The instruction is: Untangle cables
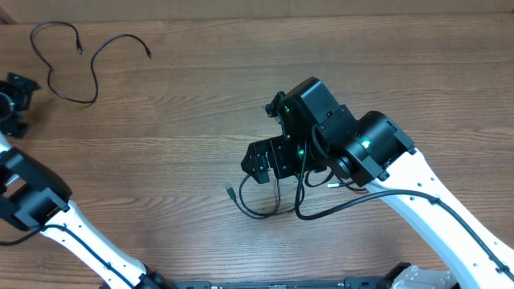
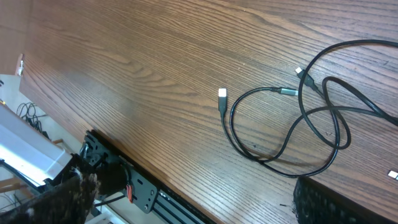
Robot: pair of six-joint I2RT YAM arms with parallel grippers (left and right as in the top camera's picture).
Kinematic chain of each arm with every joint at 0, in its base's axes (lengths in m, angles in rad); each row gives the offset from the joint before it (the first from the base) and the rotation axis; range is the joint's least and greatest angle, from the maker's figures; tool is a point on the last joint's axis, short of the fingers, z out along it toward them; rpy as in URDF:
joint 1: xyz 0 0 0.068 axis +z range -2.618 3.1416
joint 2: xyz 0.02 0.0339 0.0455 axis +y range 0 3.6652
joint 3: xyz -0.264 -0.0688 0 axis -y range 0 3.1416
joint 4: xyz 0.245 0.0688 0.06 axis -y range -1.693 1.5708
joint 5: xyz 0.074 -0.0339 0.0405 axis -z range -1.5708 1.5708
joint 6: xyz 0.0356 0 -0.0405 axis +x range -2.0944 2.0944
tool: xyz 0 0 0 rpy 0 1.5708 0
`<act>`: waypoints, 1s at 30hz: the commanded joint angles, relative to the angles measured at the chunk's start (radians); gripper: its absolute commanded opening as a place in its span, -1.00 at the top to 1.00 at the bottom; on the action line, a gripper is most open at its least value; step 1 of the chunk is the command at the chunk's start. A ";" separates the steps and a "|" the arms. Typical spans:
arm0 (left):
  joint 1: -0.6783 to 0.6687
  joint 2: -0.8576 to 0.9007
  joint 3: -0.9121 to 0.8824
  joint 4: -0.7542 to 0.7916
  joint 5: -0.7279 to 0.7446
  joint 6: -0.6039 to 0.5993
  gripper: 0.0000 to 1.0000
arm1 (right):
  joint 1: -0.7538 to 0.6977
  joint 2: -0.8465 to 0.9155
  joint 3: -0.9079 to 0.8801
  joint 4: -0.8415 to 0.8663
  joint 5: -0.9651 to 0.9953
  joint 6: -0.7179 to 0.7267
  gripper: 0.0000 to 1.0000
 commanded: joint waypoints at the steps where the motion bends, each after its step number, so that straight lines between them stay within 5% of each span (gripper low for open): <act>1: -0.012 -0.072 0.034 -0.008 0.143 0.066 -1.00 | -0.002 0.000 0.009 0.006 0.000 0.001 -1.00; 7: -0.077 -0.076 0.034 0.009 0.570 0.318 -1.00 | -0.006 0.000 0.009 0.017 0.135 0.025 -1.00; 11: -0.180 -0.076 0.034 -0.071 0.654 0.445 -1.00 | -0.070 -0.001 0.009 -0.029 0.282 0.177 -1.00; 16: -0.341 -0.076 0.034 -0.218 0.653 0.632 -1.00 | -0.265 -0.001 0.009 -0.125 0.296 0.188 -1.00; 20: -0.516 -0.076 0.032 -0.353 0.578 0.793 -1.00 | -0.471 0.000 0.009 -0.198 0.295 0.184 -1.00; 30: -0.953 -0.076 0.032 -0.450 0.068 0.869 -0.99 | -0.797 -0.001 0.009 -0.308 0.296 0.183 -1.00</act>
